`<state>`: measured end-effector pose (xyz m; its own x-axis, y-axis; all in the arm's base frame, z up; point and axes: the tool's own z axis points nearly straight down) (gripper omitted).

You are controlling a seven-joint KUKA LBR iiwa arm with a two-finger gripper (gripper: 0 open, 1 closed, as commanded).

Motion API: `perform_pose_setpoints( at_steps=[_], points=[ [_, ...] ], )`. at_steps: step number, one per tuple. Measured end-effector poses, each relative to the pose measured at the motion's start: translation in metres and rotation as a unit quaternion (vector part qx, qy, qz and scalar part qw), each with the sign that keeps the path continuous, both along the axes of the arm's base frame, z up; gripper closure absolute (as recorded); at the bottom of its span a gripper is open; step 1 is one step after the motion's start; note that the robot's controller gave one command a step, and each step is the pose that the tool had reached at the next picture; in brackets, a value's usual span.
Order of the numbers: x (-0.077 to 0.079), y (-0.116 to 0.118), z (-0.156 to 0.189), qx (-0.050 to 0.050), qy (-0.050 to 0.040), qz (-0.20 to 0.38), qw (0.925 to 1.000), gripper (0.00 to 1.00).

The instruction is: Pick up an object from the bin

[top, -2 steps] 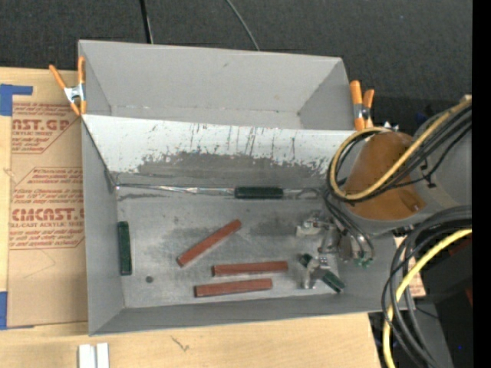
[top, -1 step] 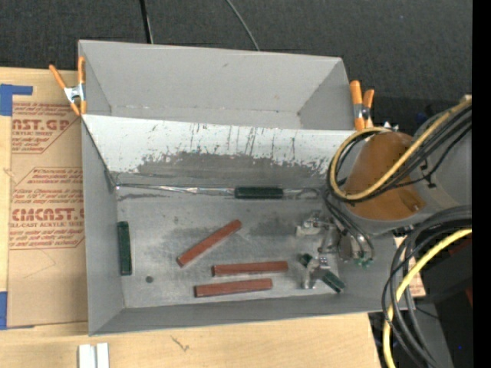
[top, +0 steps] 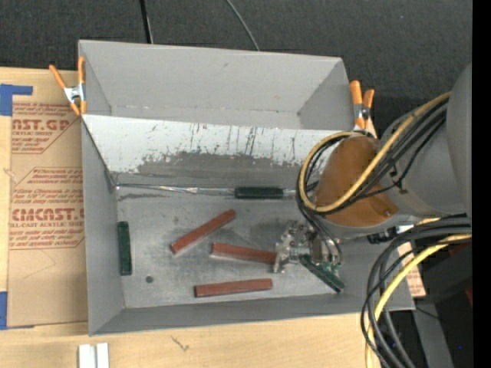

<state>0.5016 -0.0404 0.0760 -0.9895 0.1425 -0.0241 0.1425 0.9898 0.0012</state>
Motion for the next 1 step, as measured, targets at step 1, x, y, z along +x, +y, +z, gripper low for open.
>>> perform_pose_setpoints(
  at_steps=[1],
  points=[
    [0.0000,0.0000,0.0000,0.000,0.0000,0.000,1.0000,1.00]
  ],
)
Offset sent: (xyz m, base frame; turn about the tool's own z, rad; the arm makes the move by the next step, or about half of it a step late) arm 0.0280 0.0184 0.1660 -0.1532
